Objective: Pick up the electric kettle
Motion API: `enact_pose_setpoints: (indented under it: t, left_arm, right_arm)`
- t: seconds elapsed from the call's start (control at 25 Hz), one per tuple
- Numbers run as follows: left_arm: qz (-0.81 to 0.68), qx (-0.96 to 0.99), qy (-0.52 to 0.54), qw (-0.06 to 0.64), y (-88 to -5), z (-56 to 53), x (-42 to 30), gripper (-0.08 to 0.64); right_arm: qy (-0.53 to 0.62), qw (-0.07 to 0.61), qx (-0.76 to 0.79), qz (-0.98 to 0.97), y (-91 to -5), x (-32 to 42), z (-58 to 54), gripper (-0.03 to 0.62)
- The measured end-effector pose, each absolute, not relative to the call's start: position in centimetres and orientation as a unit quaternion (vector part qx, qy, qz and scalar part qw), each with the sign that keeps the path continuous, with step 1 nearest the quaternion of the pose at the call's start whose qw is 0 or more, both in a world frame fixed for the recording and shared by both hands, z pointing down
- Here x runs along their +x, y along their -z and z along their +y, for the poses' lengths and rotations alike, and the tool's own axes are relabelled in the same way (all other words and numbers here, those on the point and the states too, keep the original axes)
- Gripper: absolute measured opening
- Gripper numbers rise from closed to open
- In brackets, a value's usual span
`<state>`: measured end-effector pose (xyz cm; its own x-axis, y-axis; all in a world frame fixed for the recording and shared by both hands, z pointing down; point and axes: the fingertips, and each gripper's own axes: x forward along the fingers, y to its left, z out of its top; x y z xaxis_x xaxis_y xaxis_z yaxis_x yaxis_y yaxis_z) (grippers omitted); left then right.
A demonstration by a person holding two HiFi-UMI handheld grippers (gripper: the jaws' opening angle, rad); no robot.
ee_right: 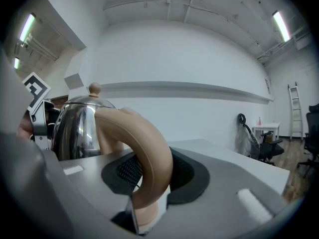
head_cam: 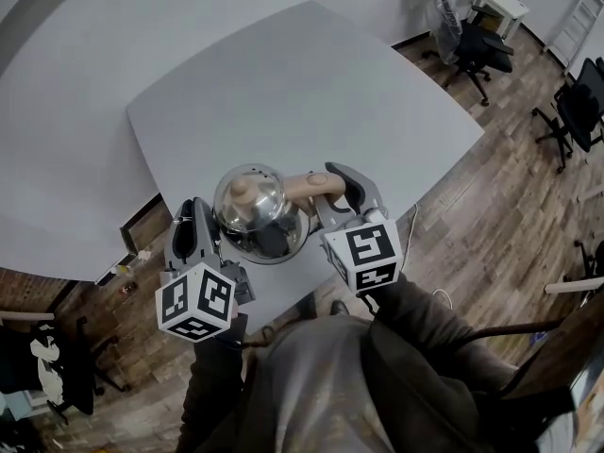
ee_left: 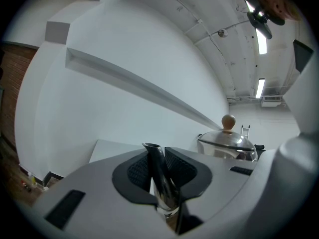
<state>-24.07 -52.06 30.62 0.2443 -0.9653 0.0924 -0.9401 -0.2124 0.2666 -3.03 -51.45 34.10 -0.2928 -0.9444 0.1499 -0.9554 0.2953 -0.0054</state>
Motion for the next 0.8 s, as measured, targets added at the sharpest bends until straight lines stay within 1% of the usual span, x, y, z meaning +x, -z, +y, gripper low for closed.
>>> enact_pose_setpoints:
  t: [0.36, 0.8]
  left_arm:
    - [-0.613, 0.779, 0.052, 0.116, -29.5, -51.5, -24.0, 0.058]
    - [-0.614, 0.779, 0.054, 0.112, -29.5, -51.6, -24.2, 0.058]
  right_arm:
    - [-0.034, 0.046, 0.594, -0.802, -33.2, -3.0, -51.0, 0.112]
    - [-0.027, 0.042, 0.598, -0.800, -33.4, -3.2, -51.2, 0.110]
